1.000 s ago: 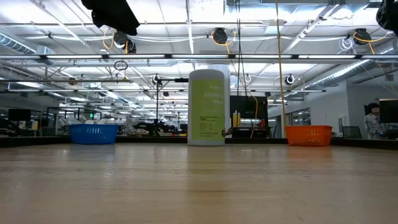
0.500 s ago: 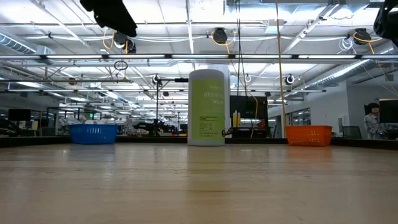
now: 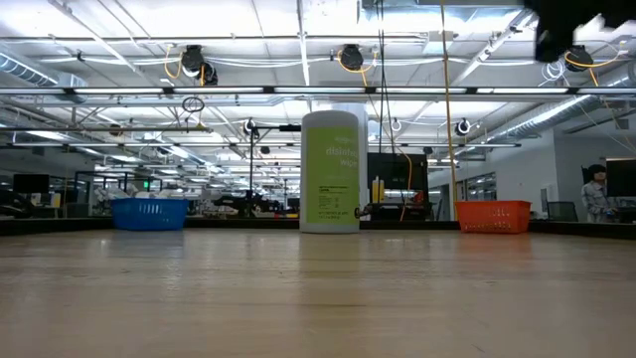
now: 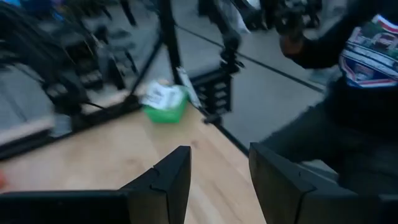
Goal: Pick & Place Travel size toiletries
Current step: Return to Home Position
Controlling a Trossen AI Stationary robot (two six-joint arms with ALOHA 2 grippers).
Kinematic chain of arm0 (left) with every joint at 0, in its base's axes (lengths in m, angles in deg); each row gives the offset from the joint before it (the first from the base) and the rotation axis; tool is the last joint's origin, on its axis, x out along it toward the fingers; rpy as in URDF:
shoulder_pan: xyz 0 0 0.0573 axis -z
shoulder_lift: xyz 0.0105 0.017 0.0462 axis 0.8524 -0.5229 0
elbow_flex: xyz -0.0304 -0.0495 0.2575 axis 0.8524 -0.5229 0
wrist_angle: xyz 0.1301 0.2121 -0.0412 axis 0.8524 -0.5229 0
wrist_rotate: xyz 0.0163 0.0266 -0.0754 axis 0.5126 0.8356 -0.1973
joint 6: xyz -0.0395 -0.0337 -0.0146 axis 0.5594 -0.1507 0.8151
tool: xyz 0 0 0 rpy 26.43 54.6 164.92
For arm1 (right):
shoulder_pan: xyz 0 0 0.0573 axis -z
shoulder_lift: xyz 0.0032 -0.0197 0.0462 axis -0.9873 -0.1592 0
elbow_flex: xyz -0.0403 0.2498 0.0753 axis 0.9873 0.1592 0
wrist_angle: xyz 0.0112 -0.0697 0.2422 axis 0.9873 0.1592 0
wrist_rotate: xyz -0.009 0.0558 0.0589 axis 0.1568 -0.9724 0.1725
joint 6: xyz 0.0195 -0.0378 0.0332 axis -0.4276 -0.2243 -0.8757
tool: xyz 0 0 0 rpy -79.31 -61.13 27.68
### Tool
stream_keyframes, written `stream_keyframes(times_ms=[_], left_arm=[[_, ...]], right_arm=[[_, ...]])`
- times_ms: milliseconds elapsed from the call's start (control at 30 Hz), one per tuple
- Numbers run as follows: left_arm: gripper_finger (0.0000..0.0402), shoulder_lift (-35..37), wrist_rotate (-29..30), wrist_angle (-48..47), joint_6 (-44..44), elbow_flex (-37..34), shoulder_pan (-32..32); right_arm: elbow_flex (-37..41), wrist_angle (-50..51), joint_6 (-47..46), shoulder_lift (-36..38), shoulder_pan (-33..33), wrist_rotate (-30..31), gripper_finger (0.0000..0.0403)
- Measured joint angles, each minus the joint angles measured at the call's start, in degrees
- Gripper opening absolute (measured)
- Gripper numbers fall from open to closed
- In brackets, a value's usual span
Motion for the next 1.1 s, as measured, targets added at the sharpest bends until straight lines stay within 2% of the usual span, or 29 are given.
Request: stream_keyframes(times_ms=[167, 300, 433, 567, 667, 800, 967, 1100], left_arm=[[0.0159, 14.3, 3.4, 5.4, 0.8, -11.8, -3.3], [0.0159, 26.7, 3.7, 6.7, 4.4, -20.3, -9.5], [0.0159, 37.7, 0.2, 6.2, 7.0, -25.9, -15.9], [0.0159, 45.5, -4.1, 2.2, 9.5, -28.3, -20.6], [0.0159, 48.5, -5.7, -1.6, 10.1, -28.9, -22.7], [0.0159, 50.5, -6.1, -3.7, 8.3, -30.8, -24.3], [0.0159, 54.4, -6.1, -3.9, 8.2, -34.7, -26.1], [0.0159, 54.6, -6.1, -4.1, 9.7, -37.2, -27.1]], right_arm=[[1.5, 2.1, -3.2, 1.9, 12.0, -11.1, 0.0164], [1.5, 10.9, -2.4, 8.1, 22.1, -14.1, 0.0164], [1.5, 26.3, -3.5, 20.5, 32.5, -18.7, 0.0164], [1.5, 43.1, -6.9, 35.8, 40.4, -24.0, 0.0164], [1.5, 53.0, -8.5, 45.5, 43.9, -24.4, 0.0164], [1.5, 62.0, -9.5, 53.4, 45.9, -24.5, 0.0164], [1.5, 66.1, -8.5, 59.8, 46.1, -24.5, 0.0164], [1.5, 68.0, -8.6, 59.6, 46.1, -24.5, 0.0164]])
